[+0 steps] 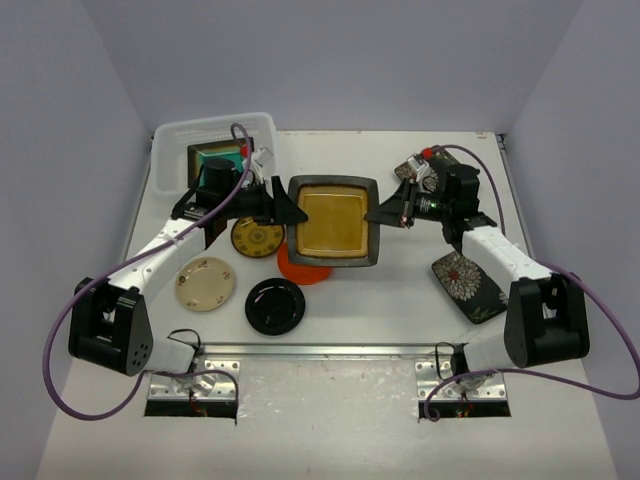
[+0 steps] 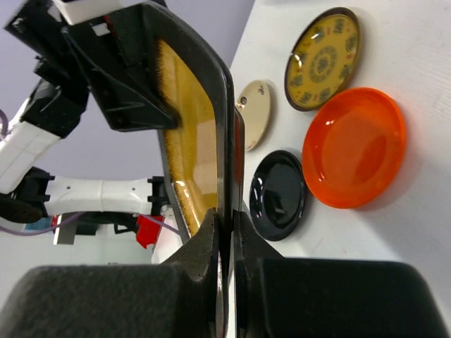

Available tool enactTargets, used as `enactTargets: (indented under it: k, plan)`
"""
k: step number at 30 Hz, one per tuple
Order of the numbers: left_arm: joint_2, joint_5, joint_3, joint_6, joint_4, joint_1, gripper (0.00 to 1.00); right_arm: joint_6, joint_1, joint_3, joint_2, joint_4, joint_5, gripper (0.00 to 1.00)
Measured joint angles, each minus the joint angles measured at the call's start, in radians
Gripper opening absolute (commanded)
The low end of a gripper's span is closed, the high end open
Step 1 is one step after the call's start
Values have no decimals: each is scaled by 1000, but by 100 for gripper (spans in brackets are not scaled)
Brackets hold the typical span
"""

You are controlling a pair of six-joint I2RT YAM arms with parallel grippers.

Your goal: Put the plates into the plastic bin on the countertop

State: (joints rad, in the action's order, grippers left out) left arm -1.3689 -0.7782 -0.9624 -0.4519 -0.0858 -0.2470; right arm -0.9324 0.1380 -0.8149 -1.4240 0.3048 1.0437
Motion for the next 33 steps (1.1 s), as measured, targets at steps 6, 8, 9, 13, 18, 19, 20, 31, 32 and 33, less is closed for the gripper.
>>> enactTargets:
  k: [6, 8, 9, 13, 18, 19, 20, 31, 32, 33]
  plan:
    - [25, -11, 30, -91, 96, 0, 0, -66, 11, 12, -18, 131, 28, 43]
    - [36, 0, 32, -99, 106, 7, 0, -103, 10, 12, -27, 165, 50, 75]
    - [40, 7, 33, -108, 108, 10, 0, -116, 8, 12, -28, 180, 59, 81]
    - [43, 12, 31, -182, 135, 65, 0, -112, -3, -1, -30, 151, 62, 99]
    - [37, 54, -69, -250, 62, 196, 0, 40, -23, -88, -33, -112, -62, 99]
    - [27, 77, -132, -240, 5, 229, 0, 77, -26, -105, -32, -168, -103, 99]
    - [7, 109, -210, -221, -57, 256, 0, 116, -28, -119, -27, -223, -150, 99]
    - [-608, 339, -1162, 60, -504, 502, 0, 356, -33, -95, 216, -567, -414, 99]
    - [-677, 334, -1237, 78, -535, 515, 0, 375, -33, -86, 244, -589, -432, 99]
    - [-739, 328, -1292, 101, -549, 529, 0, 386, -33, -75, 274, -602, -443, 99]
